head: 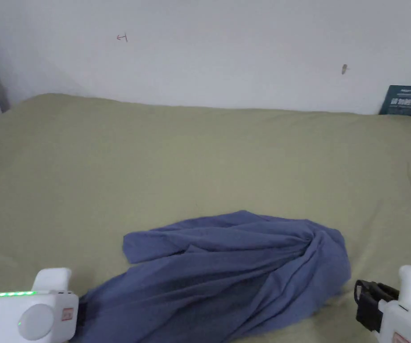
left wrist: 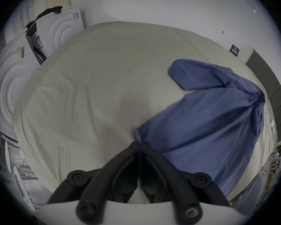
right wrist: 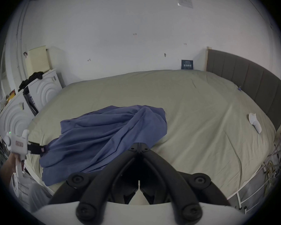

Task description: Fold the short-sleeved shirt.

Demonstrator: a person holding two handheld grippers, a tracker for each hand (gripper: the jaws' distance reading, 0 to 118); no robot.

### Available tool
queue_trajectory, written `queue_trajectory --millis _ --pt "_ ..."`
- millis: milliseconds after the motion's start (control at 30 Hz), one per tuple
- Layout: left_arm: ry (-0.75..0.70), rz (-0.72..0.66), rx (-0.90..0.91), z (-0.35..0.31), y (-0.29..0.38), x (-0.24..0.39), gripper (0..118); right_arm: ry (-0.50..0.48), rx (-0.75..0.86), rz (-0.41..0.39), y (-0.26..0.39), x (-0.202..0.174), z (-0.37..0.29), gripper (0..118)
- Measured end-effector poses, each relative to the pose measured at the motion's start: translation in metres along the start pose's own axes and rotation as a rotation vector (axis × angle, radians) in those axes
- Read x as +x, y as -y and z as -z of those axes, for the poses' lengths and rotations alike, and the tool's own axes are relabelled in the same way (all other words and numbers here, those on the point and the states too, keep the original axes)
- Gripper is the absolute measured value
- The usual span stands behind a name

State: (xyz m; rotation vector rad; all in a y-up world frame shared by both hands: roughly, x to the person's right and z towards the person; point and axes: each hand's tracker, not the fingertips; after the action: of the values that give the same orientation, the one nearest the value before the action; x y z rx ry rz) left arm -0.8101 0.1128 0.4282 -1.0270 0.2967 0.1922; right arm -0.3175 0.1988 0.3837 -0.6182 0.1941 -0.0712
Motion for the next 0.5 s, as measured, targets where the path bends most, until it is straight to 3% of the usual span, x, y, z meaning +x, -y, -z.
queue_trajectory --millis 333,500 --pt "0.002 0.067 0.003 -0.018 -0.002 0.015 0 0.070 -0.123 -0.012 -0.072 0.048 0.138 1" --pt "0.021 0.067 -0.005 -0.015 -0.004 0.014 0 0.077 -0.272 0.043 -0.100 0.071 0.216 4"
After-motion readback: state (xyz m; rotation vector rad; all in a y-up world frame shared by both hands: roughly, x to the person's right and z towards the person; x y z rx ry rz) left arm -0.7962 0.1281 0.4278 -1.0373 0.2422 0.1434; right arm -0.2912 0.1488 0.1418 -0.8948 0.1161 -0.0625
